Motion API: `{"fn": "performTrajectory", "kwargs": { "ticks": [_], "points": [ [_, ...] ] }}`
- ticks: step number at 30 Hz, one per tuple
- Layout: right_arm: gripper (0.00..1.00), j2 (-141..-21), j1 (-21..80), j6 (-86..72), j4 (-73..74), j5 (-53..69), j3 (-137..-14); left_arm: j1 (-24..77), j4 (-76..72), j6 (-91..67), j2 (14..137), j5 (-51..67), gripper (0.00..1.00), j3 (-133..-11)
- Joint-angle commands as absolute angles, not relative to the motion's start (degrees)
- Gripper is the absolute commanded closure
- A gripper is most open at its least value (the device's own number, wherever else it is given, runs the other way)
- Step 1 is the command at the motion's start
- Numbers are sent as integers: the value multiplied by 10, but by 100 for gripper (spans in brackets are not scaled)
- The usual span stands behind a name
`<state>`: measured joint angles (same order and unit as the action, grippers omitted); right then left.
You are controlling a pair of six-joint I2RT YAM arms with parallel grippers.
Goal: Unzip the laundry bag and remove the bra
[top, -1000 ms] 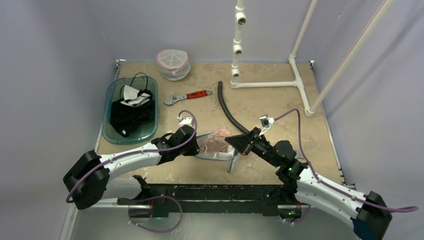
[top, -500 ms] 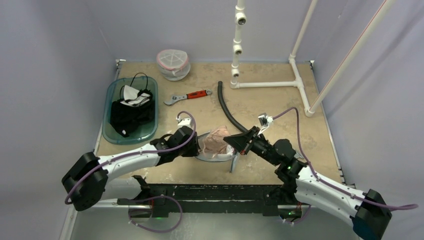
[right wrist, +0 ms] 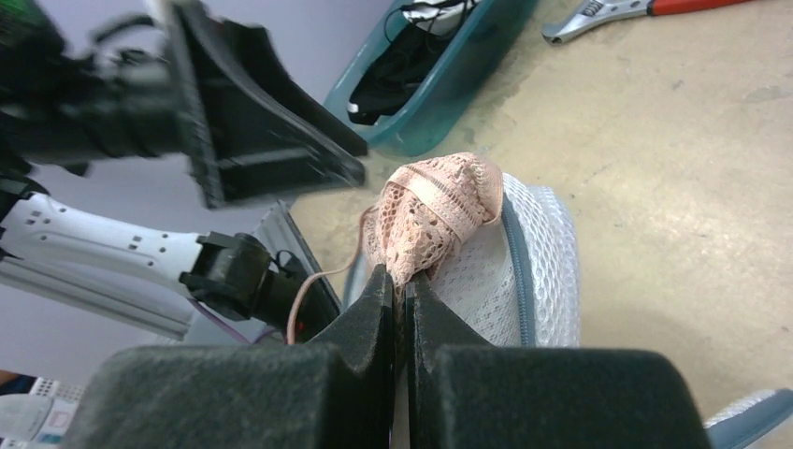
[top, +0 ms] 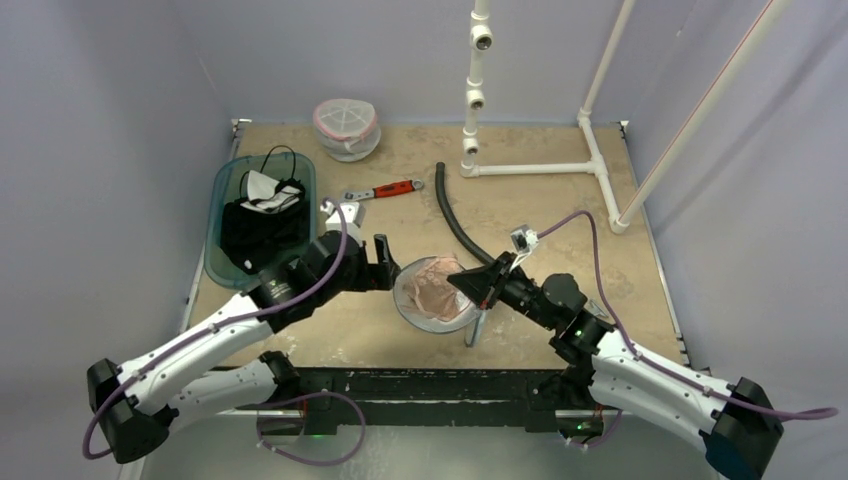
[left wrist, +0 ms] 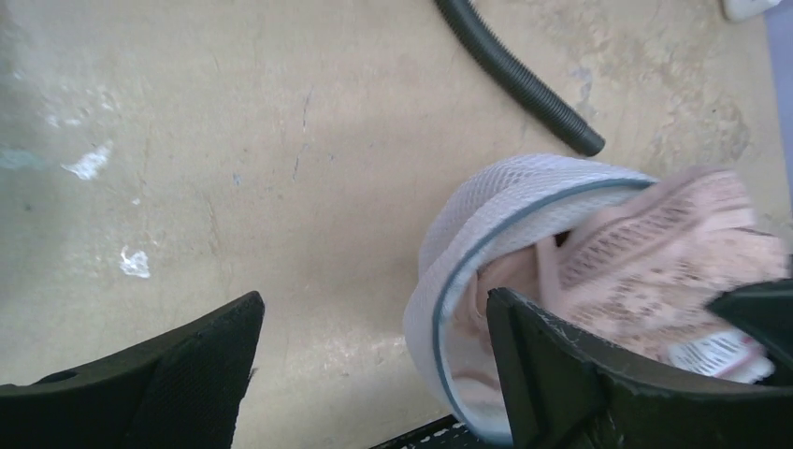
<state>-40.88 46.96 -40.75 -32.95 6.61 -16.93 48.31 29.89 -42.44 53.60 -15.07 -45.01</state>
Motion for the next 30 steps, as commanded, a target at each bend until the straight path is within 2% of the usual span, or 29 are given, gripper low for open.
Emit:
{"fn": "performTrajectory", "kwargs": {
  "ticks": [1, 5, 11, 16, 23, 26, 29, 30],
  "points": [
    [100, -410, 470, -376, -321, 43, -192, 480, 386, -380, 503, -205, 11, -523],
    [100, -413, 470, -370, -319, 45, -192, 479, 381, -343, 477, -188, 11, -543],
    [100, -410, 469, -372, -341, 90, -191, 479, 199, -284, 437, 24, 12, -486],
    [100, -413, 466, -379, -363, 150, -191, 478, 144, -234, 495, 147, 10, -484],
    [100, -403, 466, -379, -370, 181, -195, 477, 111, -222, 574, 207, 9, -482],
    [100, -400, 465, -379, -370, 187, -197, 476, 102, -222, 581, 223, 12, -480],
    [100, -399, 465, -377, -370, 189, -197, 475, 87, -227, 581, 250, 19, -473],
    [100, -400, 465, -377, -372, 190, -197, 475, 83, -230, 583, 258, 25, -469]
  ]
}}
